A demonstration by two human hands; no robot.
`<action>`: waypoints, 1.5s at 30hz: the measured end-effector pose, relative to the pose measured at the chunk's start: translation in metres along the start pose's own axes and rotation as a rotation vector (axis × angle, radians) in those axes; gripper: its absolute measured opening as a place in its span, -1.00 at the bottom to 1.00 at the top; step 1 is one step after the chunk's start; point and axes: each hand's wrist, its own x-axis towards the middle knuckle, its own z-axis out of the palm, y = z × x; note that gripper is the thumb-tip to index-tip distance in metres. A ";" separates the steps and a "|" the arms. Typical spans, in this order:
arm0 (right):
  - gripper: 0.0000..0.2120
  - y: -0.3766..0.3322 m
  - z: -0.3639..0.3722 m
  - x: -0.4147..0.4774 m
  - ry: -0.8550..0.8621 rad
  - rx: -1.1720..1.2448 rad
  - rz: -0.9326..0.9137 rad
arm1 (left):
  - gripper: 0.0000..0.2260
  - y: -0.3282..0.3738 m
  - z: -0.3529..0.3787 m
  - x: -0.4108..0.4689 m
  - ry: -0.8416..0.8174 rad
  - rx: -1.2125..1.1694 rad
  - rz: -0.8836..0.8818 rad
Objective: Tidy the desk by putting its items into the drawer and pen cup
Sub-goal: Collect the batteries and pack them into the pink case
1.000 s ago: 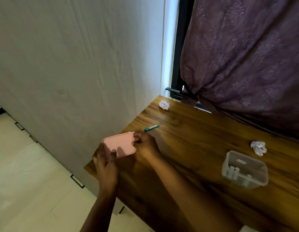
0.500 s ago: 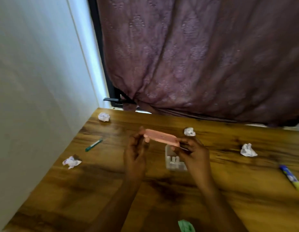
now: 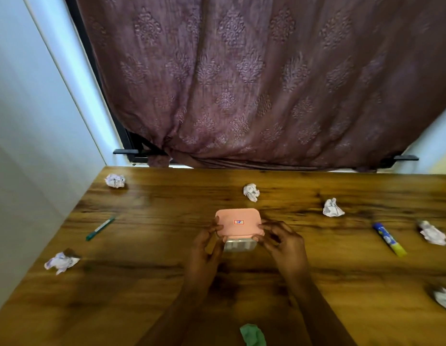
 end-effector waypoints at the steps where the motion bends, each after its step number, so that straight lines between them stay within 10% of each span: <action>1: -0.72 0.000 0.002 -0.002 0.010 -0.001 0.005 | -0.73 0.001 0.000 -0.001 -0.004 0.022 0.012; 15: -0.64 -0.036 -0.009 0.028 0.115 -0.153 0.013 | -0.59 0.021 -0.004 0.033 0.014 0.272 0.220; 19: -0.64 -0.036 0.018 0.074 -0.121 -0.362 0.168 | -0.57 0.025 0.011 0.077 -0.222 0.800 0.018; 28: -0.50 -0.017 0.051 0.087 -0.414 -0.504 0.404 | -0.51 0.013 0.025 0.085 -0.355 1.050 -0.155; 45: -0.51 -0.022 0.034 0.076 -0.340 -0.362 0.355 | -0.38 0.018 0.016 0.061 -0.149 0.900 0.144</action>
